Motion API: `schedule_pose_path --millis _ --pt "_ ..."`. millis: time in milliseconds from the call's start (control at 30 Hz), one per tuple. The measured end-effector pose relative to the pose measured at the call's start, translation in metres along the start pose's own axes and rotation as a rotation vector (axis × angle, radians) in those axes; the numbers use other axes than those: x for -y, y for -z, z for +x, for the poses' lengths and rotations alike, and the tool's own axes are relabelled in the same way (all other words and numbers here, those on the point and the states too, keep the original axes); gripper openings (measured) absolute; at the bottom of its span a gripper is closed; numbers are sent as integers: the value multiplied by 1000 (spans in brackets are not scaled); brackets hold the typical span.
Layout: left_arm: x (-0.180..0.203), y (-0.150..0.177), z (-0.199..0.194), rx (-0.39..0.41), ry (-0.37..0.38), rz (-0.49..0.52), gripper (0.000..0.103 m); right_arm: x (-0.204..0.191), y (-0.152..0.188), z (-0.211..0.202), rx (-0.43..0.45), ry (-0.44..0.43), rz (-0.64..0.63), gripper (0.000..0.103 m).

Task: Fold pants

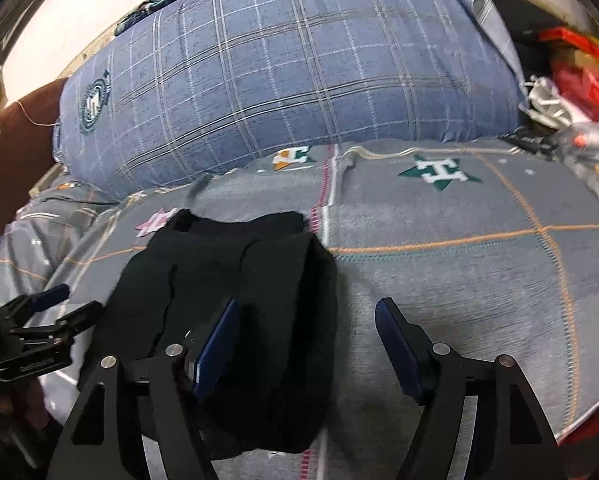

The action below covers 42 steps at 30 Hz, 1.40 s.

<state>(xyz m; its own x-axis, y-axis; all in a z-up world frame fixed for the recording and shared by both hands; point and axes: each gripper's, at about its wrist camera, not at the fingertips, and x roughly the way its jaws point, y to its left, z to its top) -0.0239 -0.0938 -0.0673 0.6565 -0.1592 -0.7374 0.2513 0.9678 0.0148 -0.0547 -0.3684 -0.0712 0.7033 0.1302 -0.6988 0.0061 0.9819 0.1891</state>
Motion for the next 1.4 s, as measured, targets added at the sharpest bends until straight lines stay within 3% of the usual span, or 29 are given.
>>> schedule_pose_path --millis 433,700,967,1167,1400 --pt "5 -6 -6 33 232 41 89 -3 -3 19 -52 -71 36 73" --pt "17 -9 10 -28 354 103 89 5 -11 34 -66 -139 111 73" --pt "11 -14 23 -112 528 55 89 -2 -18 51 -104 -201 119 76" --pt "10 -15 27 -129 575 47 89 -9 -19 62 -178 -282 66 82" --pt "12 -14 29 -127 606 57 88 -20 -16 68 -202 -282 -3 81"
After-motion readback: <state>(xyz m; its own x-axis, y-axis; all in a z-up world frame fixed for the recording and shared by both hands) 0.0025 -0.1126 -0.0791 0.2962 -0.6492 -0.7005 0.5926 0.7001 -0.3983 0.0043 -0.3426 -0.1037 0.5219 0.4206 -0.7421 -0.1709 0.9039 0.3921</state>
